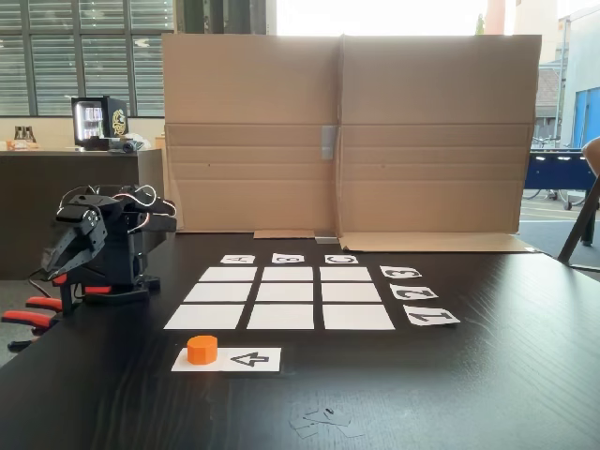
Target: Pick up the round, orange token and place it in the grid on square B2.
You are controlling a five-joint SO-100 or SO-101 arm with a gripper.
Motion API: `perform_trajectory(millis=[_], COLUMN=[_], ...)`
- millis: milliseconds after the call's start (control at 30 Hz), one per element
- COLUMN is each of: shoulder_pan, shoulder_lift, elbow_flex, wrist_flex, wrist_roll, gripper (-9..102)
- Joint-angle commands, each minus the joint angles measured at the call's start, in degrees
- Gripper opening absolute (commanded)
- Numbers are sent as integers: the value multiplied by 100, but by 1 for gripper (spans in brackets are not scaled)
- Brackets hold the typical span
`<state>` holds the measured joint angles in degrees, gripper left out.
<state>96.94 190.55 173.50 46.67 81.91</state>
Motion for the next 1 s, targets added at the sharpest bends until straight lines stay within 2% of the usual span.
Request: perform_trajectory(millis=[0,167,300,767,867,967], shoulder_pan=[-79,-62,-79,-88,-132,-299], shoulder_lift=[26,26,26,-44,-729,-1582], elbow_flex=[-53,-53,-62,-105,-606,-1310], wrist_flex=[35,35,79,70,-53,176], wrist_roll=[-167,-149,-536,-545,-545,-554], gripper=[-1,-1,-1,-1,-1,-1])
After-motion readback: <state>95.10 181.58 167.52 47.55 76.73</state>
